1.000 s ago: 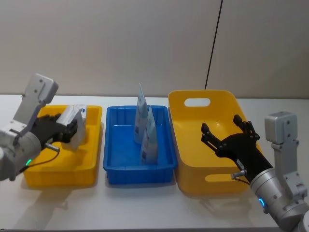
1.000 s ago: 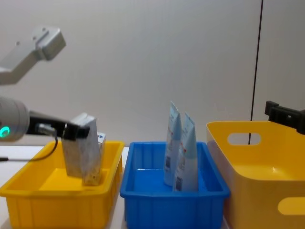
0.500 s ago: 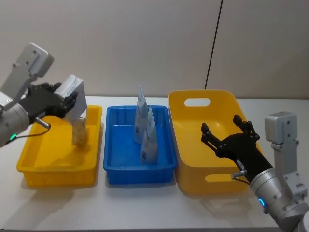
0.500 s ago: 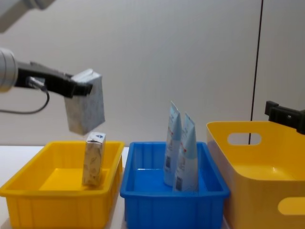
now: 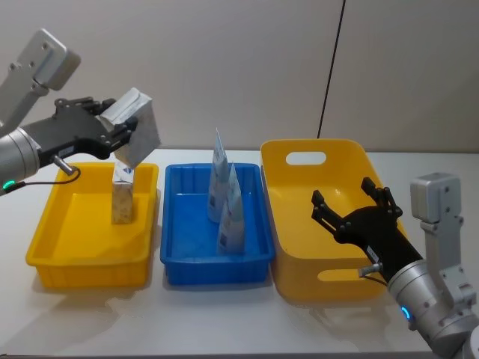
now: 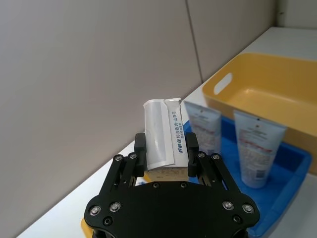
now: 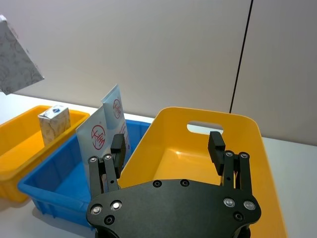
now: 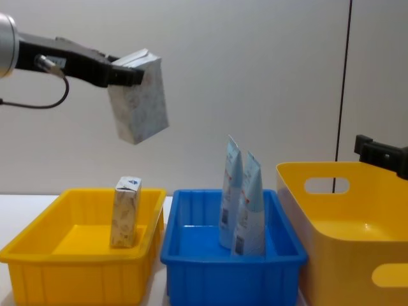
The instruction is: Bimanual collaborative sorting of washing and personal care products
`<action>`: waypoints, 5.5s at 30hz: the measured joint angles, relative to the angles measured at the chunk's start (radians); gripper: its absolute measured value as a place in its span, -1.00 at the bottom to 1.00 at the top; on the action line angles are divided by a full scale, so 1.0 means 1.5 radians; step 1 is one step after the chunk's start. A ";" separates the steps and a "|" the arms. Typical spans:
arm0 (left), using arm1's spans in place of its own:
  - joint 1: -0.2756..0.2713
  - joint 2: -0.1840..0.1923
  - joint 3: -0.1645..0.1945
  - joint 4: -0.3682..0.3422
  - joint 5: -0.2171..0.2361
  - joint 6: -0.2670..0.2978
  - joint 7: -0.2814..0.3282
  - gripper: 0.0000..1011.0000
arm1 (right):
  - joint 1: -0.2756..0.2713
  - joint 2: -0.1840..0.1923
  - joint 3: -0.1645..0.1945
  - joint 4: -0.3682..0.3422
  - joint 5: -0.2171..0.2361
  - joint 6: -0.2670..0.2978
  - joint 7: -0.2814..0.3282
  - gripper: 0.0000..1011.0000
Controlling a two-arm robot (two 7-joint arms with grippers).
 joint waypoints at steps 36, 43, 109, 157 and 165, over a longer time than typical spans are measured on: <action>-0.012 0.012 0.053 0.013 -0.124 -0.112 -0.238 -0.14 | 0.000 0.000 0.000 0.000 0.000 0.000 0.000 0.98; -0.005 0.012 0.067 0.013 -0.133 -0.121 -0.256 -0.14 | 0.000 0.000 0.000 0.000 0.000 0.000 0.000 0.98; 0.002 0.023 0.137 0.020 -0.154 -0.144 -0.311 -0.14 | 0.000 0.000 0.000 0.000 0.000 0.000 0.000 0.98; -0.092 0.043 0.231 0.061 -0.140 -0.128 -0.463 -0.14 | 0.000 0.000 0.000 0.000 0.000 0.000 0.000 0.98; -0.094 0.043 0.232 0.062 -0.141 -0.128 -0.465 -0.14 | 0.000 0.000 0.000 0.000 0.000 0.000 0.000 0.98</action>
